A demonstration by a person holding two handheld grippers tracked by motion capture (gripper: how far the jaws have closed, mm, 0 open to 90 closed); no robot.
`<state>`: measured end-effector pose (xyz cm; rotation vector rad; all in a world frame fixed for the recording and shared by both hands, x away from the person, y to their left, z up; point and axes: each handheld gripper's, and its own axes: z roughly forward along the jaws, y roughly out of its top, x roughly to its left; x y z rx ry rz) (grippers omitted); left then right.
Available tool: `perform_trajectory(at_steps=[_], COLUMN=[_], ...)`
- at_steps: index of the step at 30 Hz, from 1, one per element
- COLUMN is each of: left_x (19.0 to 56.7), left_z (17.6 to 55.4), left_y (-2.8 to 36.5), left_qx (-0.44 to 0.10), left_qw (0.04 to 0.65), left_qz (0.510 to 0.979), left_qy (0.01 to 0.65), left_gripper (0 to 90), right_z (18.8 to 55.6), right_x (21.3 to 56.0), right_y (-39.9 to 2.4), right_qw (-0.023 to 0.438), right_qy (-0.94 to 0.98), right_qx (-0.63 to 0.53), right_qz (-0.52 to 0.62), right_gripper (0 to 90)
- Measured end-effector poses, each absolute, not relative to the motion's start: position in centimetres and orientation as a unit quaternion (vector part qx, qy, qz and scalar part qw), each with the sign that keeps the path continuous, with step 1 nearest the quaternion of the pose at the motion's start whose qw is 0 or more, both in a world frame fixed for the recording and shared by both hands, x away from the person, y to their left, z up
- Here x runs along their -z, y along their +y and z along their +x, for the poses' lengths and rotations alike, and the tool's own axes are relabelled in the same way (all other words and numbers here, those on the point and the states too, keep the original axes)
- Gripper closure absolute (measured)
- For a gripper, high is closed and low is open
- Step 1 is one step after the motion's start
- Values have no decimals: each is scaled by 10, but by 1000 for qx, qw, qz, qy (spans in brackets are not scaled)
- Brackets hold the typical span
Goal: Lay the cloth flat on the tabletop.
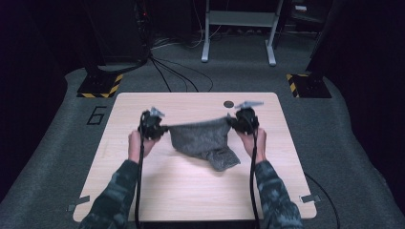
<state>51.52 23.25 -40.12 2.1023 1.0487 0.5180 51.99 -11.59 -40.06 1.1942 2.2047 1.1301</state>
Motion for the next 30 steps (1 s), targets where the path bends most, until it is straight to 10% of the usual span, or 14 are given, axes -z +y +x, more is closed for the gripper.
perform_trajectory(at_steps=[8, 23, 30], left_x=[319, 492, 481], left_z=[474, 378, 358], left_y=[240, 218, 233], left_qx=[-298, -151, -135], left_qw=[407, 342, 364], left_qz=[787, 858, 847], left_qy=[355, 352, 363], left_gripper=[893, 875, 500], right_z=[507, 392, 362], right_x=[297, 483, 467], right_y=[-114, -148, -178], right_qw=[272, 149, 155], right_qy=[755, 775, 758], right_qx=[-471, -422, -440], right_qz=[366, 447, 456], right_gripper=[837, 745, 560])
